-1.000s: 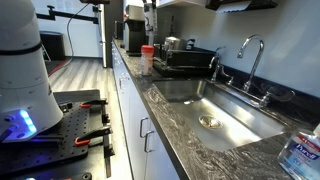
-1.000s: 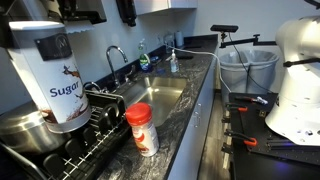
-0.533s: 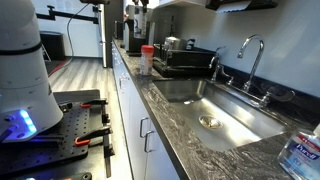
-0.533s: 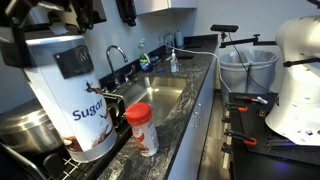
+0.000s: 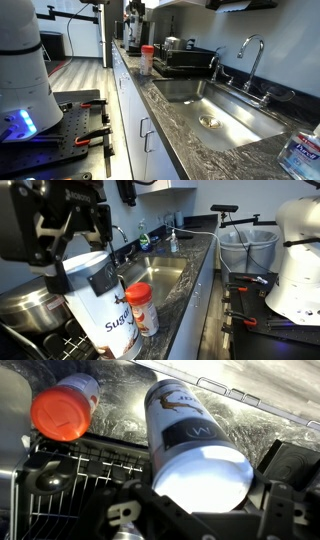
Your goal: Remove the white bottle from the dish rack
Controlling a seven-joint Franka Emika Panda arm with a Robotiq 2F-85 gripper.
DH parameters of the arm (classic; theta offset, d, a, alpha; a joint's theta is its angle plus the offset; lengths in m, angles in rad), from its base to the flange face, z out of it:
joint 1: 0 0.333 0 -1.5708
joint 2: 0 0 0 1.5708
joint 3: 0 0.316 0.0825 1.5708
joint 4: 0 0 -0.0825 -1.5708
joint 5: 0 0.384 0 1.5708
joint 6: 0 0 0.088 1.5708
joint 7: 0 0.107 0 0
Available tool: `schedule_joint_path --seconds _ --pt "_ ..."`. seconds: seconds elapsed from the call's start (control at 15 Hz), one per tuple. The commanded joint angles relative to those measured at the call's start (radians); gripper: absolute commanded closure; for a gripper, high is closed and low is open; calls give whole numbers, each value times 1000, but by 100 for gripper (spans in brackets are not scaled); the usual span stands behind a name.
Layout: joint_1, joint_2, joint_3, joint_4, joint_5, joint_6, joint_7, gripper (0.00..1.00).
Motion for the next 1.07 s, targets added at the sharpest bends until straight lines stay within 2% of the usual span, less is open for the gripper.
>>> schedule_joint_path --seconds 0.0,0.13,0.2,0.53,0.6,1.0 --pt "-4 32 10 -28 -5 82 25 39" --pt "-3 57 5 -35 -16 124 20 39" --pt "-3 50 5 -20 -6 83 2 14" --pt "-1 72 2 -23 -8 107 2 14" --pt "-1 72 2 -23 -8 108 2 39" --pt "8 81 -1 -57 -81 166 53 39"
